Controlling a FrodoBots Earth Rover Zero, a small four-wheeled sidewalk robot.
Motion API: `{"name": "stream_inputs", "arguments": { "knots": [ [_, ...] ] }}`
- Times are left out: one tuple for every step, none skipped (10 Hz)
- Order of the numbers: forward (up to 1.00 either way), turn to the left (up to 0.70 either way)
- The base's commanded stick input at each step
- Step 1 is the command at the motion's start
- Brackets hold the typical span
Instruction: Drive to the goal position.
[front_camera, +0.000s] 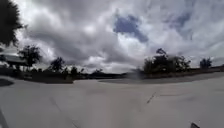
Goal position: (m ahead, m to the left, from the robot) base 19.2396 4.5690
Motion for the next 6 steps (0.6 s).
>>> {"name": "stream_inputs", "arguments": {
  "knots": [
    [0.6, 0.01],
    [0.6, 0.01],
    [0.6, 0.01],
    [0.6, 0.01],
    [0.6, 0.01],
    [0.6, 0.01]
  ]
}}
